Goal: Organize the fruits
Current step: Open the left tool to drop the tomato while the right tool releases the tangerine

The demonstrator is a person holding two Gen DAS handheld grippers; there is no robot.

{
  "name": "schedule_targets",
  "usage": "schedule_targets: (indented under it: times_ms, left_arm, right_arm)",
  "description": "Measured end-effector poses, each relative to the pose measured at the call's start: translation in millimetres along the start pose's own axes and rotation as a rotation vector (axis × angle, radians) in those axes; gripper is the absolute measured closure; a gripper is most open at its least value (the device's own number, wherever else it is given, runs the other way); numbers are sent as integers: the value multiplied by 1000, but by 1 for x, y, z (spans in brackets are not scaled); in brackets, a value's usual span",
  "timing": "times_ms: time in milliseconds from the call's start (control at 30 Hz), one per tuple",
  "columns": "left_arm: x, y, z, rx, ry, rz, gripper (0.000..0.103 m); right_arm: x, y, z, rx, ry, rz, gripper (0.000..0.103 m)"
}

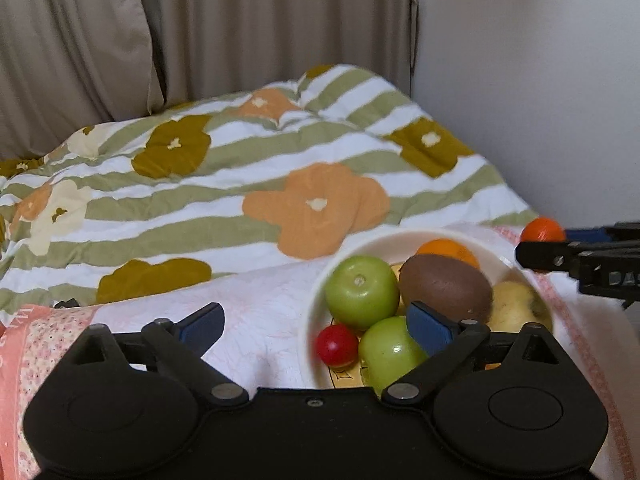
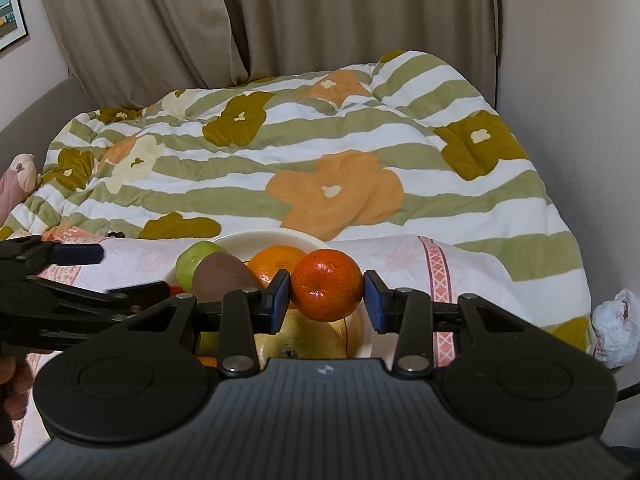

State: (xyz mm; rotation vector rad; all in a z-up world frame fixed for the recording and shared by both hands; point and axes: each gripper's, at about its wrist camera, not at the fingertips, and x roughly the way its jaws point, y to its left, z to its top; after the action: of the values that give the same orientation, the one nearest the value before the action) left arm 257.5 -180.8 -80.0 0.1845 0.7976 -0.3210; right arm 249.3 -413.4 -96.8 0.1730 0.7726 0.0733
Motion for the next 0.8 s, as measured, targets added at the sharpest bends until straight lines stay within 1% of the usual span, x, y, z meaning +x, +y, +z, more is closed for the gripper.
schedule_targets:
  times_ms: [100, 267, 533, 800]
  left_arm:
    - [-7, 3, -1, -17, 8, 12, 3]
    - [-19, 5, -5, -49, 7, 13, 3]
    - [-25, -1, -12, -40, 14, 23, 3]
    - [-27, -4, -19, -8, 29, 58, 3]
  right_arm:
    - [-1, -2, 1, 1, 1, -1, 49]
    - [-1, -3, 0, -5, 2, -3, 49]
    - [14, 0, 2, -47, 10, 11, 49]
    - [33, -3, 2, -43, 29, 16, 48]
